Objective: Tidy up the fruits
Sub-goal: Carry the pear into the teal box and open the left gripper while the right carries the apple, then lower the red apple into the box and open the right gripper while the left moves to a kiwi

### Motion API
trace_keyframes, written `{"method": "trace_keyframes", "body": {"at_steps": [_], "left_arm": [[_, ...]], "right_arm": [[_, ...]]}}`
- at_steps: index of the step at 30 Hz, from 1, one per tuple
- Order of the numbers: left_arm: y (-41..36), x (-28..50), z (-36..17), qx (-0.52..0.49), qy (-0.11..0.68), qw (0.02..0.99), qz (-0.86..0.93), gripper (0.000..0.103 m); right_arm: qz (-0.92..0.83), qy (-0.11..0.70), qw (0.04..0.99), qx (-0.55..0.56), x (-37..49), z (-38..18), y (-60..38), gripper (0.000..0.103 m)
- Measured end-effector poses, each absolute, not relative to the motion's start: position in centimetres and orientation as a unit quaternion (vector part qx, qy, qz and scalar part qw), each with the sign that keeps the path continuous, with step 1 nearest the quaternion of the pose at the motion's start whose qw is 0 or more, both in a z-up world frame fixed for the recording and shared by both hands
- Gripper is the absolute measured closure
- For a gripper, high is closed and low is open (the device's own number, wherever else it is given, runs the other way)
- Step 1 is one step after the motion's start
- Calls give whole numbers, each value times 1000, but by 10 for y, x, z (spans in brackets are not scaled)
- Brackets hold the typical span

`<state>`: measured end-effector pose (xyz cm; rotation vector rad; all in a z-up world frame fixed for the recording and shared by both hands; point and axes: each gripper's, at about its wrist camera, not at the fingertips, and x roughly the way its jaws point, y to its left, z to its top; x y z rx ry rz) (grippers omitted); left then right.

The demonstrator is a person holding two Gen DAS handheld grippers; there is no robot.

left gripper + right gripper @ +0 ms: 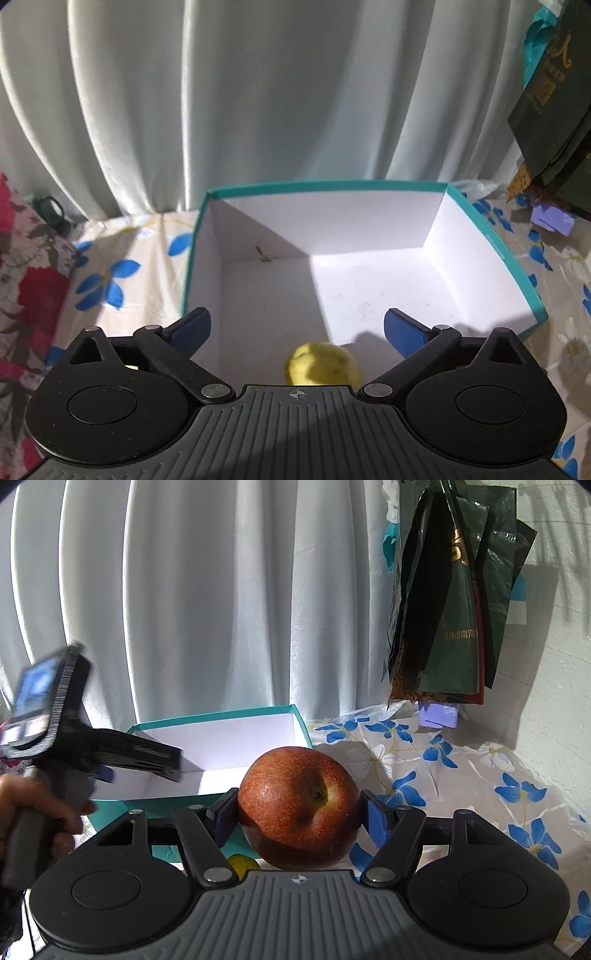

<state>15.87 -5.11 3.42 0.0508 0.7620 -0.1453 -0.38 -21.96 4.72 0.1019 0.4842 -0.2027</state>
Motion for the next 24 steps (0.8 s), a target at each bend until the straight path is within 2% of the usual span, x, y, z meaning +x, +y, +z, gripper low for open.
{"method": "trace_keyframes", "body": {"at_steps": [10, 24], "left_arm": [[7, 105, 34, -14, 392, 920, -21, 1], [53, 76, 26, -42, 407, 912, 37, 1]], "right_arm": [[-84, 226, 970, 38, 11, 55, -213, 34], [-53, 233, 971, 16, 68, 51, -201, 34]]}}
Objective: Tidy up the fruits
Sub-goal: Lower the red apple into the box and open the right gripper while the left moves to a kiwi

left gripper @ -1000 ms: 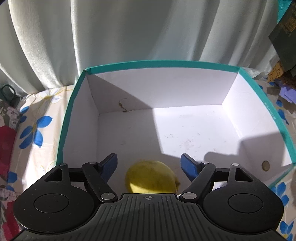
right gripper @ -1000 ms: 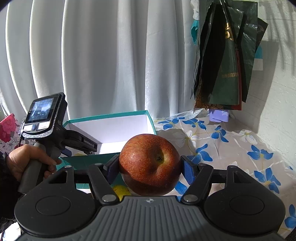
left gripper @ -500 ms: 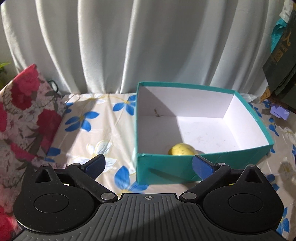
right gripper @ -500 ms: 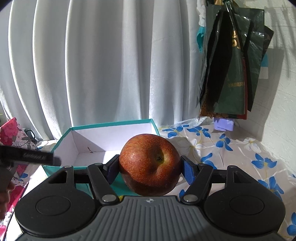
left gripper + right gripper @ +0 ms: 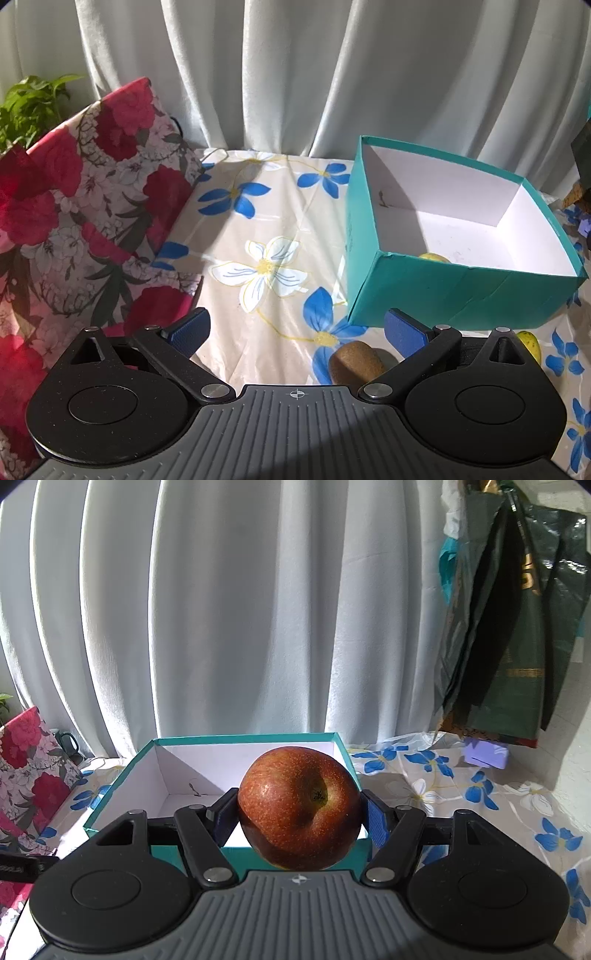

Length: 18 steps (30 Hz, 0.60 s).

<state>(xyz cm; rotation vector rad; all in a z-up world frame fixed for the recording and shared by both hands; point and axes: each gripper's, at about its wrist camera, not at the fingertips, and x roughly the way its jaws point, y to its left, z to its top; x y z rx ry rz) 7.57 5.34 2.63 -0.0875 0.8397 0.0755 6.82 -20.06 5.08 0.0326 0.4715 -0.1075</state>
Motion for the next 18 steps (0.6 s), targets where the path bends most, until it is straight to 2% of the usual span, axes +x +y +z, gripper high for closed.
{"method": "trace_keyframes", "body": {"at_steps": [18], "left_arm": [[64, 76, 14, -56, 422, 903, 53, 1]], "right_arm": [[-45, 332, 942, -26, 174, -10, -195, 35]]}}
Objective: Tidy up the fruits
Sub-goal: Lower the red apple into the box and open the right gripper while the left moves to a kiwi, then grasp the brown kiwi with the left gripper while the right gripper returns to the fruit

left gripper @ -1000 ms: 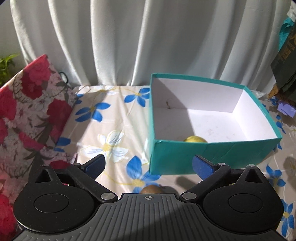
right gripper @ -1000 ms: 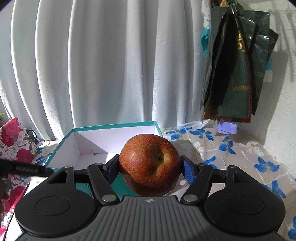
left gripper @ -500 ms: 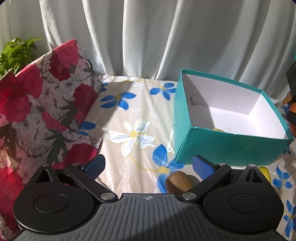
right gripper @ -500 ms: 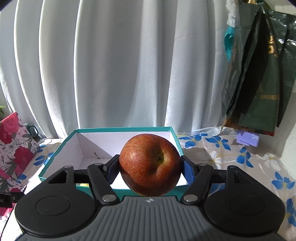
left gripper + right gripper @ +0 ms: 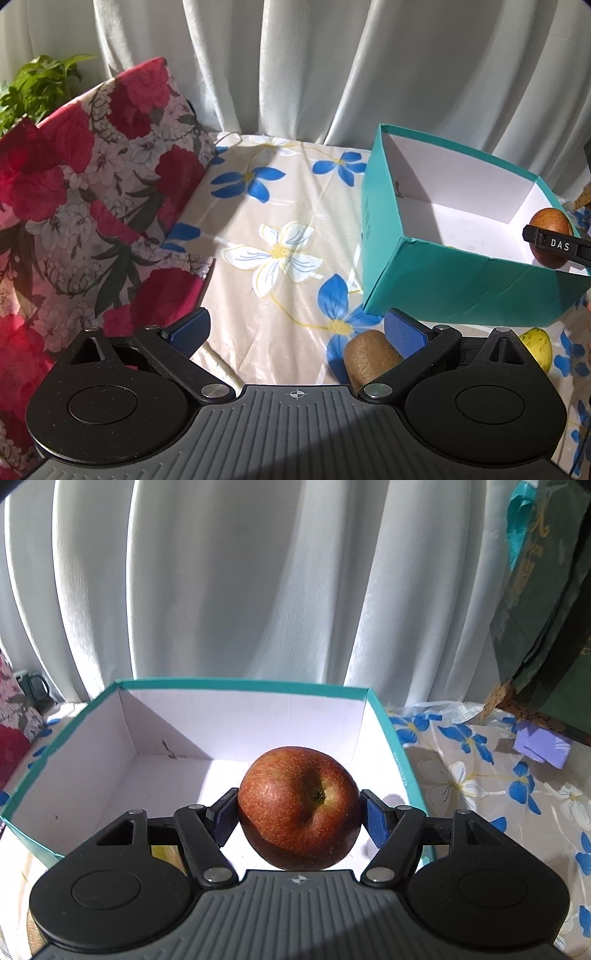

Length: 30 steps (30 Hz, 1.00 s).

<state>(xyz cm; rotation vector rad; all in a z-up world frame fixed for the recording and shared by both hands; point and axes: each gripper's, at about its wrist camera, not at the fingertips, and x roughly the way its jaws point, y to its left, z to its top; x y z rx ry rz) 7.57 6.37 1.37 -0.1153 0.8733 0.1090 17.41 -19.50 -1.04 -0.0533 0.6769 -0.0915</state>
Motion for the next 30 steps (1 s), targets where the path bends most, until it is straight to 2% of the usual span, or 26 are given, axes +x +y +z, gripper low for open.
{"method": "trace_keyframes", "body": {"at_steps": [18, 19, 21, 26, 30], "left_arm": [[51, 78, -19, -35, 459, 887, -18, 1], [50, 78, -19, -35, 459, 887, -21, 1], [47, 78, -20, -32, 459, 887, -27, 1], [42, 81, -23, -22, 458, 888, -40, 1], [36, 85, -27, -15, 453, 890, -56, 1]], "right_arm": [[-64, 396, 911, -96, 201, -30, -188, 34], [-62, 388, 915, -93, 199, -28, -189, 32], [-64, 369, 923, -87, 192, -21, -189, 17], [-65, 304, 949, -53, 153, 13, -191, 15], [-57, 186, 981, -25, 77, 41, -185, 0]]}}
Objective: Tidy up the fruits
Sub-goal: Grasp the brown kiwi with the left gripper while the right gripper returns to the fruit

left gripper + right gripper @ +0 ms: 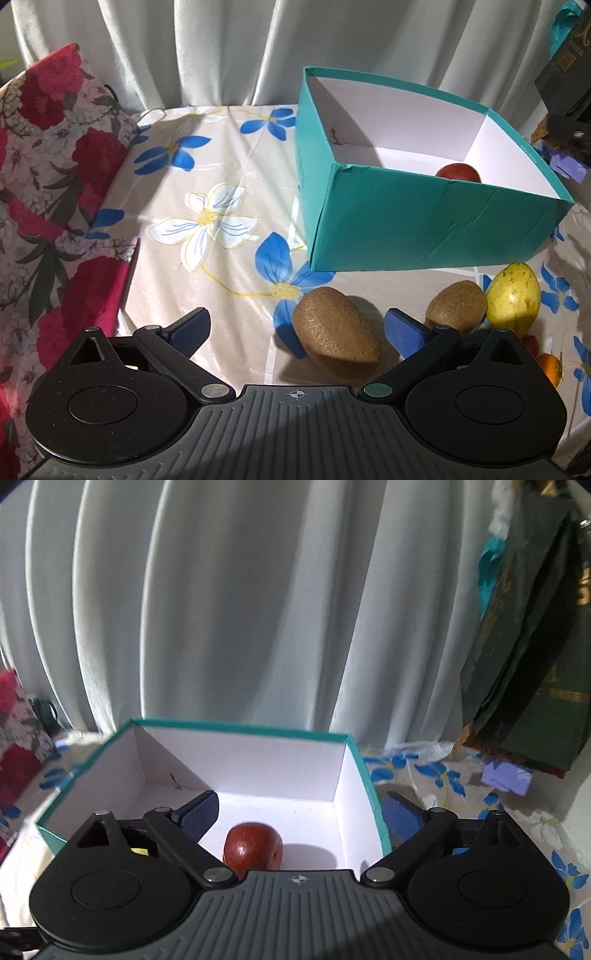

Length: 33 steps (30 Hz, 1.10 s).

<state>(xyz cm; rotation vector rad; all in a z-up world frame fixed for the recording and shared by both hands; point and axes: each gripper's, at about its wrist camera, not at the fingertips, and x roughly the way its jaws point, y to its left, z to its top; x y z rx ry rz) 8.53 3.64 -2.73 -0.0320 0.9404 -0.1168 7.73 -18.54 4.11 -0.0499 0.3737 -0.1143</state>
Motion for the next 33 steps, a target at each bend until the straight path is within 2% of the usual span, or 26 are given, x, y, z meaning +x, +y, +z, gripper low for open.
{"method": "trace_keyframes", "body": {"at_steps": [2, 3, 7, 20, 23, 31, 33], "left_arm": [[32, 88, -31, -8, 448, 892, -59, 1], [30, 90, -33, -3, 449, 891, -59, 1], [24, 97, -40, -3, 460, 885, -73, 1], [5, 106, -56, 22, 470, 879, -77, 1], [3, 109, -60, 24, 479, 874, -78, 19], [3, 109, -64, 17, 488, 869, -78, 22], [1, 109, -64, 24, 486, 870, -76, 26]], "right_arm": [[-64, 130, 989, -13, 41, 45, -183, 0], [-69, 128, 989, -7, 29, 43, -183, 0], [-54, 174, 983, 12, 0, 32, -186, 0], [-102, 222, 970, 6, -35, 7, -184, 0], [-108, 228, 967, 11, -37, 4, -186, 0], [-114, 234, 965, 15, -38, 3, -190, 0], [-117, 236, 965, 14, -39, 2, -191, 0]]}}
